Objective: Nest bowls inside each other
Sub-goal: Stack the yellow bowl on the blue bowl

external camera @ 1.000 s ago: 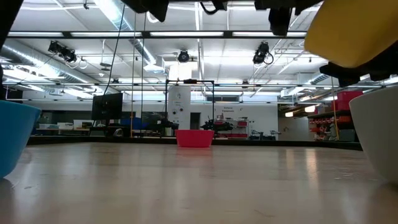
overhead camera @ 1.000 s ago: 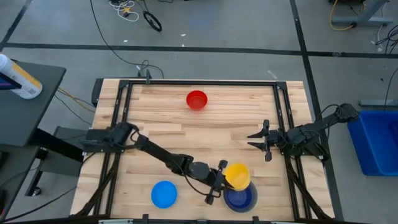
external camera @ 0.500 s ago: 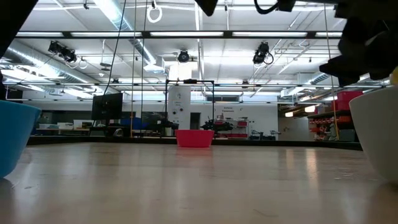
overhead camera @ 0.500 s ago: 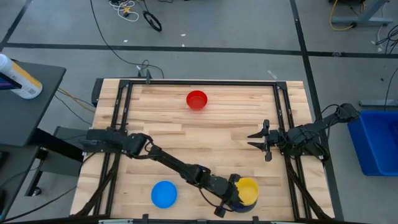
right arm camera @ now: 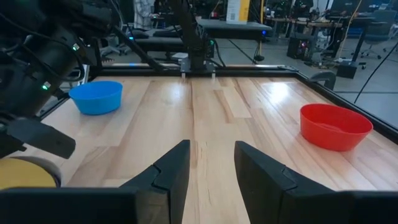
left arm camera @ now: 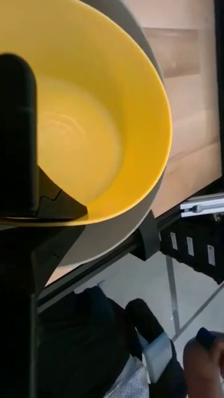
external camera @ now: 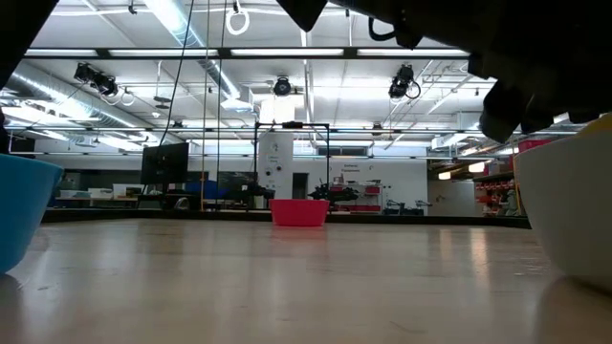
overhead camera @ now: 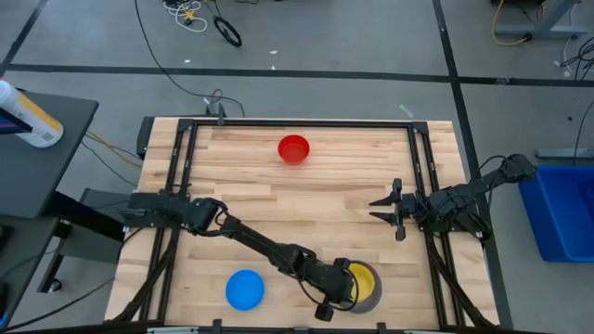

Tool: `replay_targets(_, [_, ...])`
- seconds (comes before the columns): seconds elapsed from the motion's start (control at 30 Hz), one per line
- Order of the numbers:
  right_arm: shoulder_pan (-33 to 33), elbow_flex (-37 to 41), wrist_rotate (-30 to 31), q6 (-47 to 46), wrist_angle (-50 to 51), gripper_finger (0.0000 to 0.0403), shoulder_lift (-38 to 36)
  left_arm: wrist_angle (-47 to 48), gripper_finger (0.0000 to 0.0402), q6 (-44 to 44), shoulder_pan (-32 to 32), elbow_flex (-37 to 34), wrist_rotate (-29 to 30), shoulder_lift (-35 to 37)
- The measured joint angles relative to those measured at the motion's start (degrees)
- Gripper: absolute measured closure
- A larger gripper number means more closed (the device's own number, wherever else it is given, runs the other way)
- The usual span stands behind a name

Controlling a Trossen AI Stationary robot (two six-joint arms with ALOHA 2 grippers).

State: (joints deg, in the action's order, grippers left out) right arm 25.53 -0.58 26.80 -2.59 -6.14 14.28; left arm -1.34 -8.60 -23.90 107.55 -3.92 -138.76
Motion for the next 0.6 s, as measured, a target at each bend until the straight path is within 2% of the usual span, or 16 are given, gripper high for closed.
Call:
replay_targets(0.07, [0.0,0.0,0.0,0.0,-0.1,0.0266,0.0,0.4,0.0393,0.0,0.0,0.0,0.1,0.0])
replay_targets(0.17, [0.0,0.0,0.0,-0.4,-0.1,0.0265,0.0,0.4,0.0364,1.0,0.0,0.0,-0.2,0.0])
replay_targets(0.5, [0.0,0.0,0.0,-1.3,0.0,0.0261,0.0,-2.2,0.0186,1.3,-0.1,0.0,0.3,0.0])
replay_targets(0.6, [0.0,0.0,0.0,-1.3,0.4,0.0262,0.0,-2.9,0.0144,1.3,-0.1,0.0,0.7,0.2])
